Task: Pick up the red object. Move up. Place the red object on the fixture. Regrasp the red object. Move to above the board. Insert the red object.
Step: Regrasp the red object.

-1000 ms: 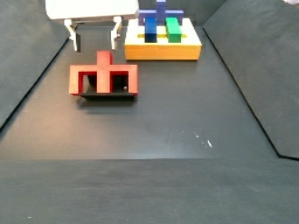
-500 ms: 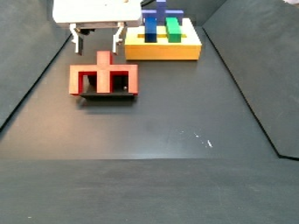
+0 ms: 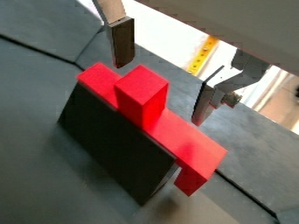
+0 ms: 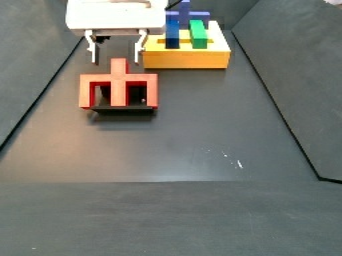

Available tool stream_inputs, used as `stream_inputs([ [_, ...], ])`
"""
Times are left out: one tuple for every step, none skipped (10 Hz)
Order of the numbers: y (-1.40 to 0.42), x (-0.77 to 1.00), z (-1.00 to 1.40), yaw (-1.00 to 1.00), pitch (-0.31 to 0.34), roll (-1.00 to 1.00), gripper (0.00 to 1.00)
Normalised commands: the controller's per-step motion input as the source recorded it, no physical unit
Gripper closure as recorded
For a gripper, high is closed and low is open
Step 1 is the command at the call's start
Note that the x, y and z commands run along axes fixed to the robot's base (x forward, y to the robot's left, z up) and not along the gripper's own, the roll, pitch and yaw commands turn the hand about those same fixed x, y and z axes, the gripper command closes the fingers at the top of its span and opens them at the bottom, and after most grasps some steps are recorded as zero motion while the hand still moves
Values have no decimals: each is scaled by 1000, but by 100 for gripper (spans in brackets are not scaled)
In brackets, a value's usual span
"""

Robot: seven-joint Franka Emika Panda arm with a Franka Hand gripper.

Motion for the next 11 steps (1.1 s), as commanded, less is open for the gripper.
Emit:
stream_inputs([
  [-117,0,-106,360,-17,129,0],
  [-3,131,-166,197,0,100,0],
  [0,51,-289,143,0,129,0],
  [0,0,-251,169,0,180,0],
  [0,0,-237,120,0,126,0],
  [83,29,-109,37,11,54,0],
  [126,0,0,0,34,11,0],
  [140,0,0,26,26,0,0],
  [60,0,0,60,0,0,0],
  [0,0,0,63,0,0,0],
  [0,0,0,0,0,0,0],
])
